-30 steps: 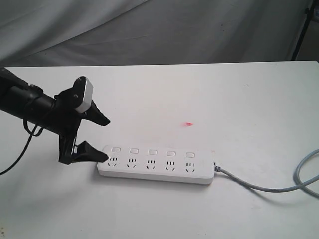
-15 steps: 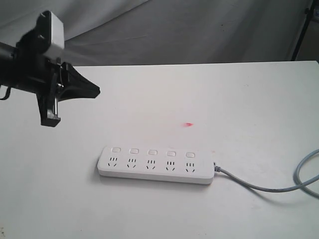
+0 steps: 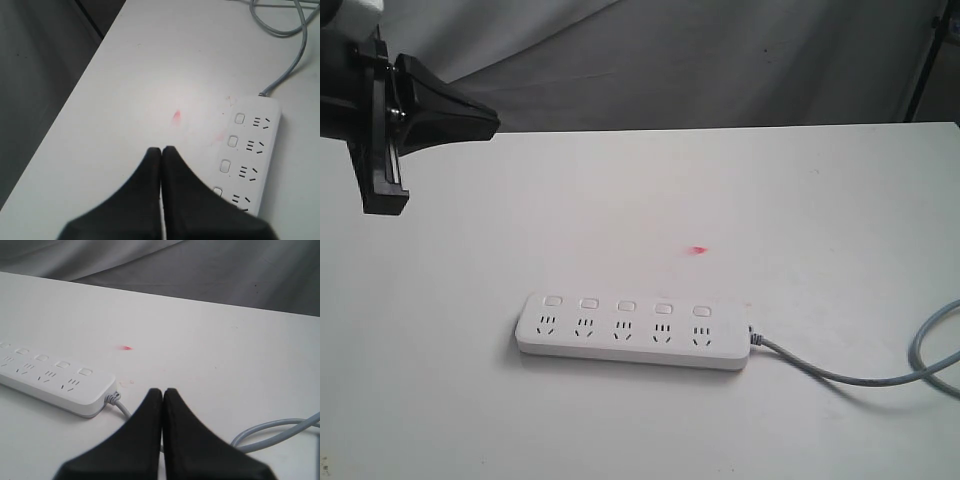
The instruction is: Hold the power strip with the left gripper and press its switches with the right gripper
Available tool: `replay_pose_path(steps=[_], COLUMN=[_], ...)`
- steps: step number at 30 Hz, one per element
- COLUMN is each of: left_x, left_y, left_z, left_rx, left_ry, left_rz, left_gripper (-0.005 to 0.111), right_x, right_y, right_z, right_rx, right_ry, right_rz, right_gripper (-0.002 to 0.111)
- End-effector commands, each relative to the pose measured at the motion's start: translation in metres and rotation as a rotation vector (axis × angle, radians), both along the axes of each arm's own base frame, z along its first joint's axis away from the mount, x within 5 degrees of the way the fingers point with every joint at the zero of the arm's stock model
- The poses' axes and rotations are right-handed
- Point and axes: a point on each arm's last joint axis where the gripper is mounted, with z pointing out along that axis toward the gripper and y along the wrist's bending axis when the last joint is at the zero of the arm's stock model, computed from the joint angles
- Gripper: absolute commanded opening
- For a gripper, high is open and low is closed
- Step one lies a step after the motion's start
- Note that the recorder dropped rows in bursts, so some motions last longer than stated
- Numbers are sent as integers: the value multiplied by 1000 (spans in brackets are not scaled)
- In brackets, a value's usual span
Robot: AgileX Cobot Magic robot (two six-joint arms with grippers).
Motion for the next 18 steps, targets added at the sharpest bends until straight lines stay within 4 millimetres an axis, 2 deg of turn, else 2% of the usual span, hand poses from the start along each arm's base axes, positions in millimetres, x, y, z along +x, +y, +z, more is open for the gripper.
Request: replay_pose_path(steps=[1, 13, 16, 18], left_x=[-2, -4, -13, -28], left_y=[-2, -1, 0, 2], left_z=[3, 6, 18, 37], left_rx=[-18, -17, -22, -31], left_ry=[2, -9, -52, -121], left_rz=[4, 6, 5, 5], left_gripper=[0, 0, 0, 0], right_x=[0, 0, 0, 0], right_y=[-1, -1, -1, -1], right_z=[-1, -1, -1, -1], right_rx=[0, 0, 0, 0], right_ry=[-4, -4, -4, -4], right_rz=[-10, -10, -10, -10], right_gripper=[0, 0, 0, 0])
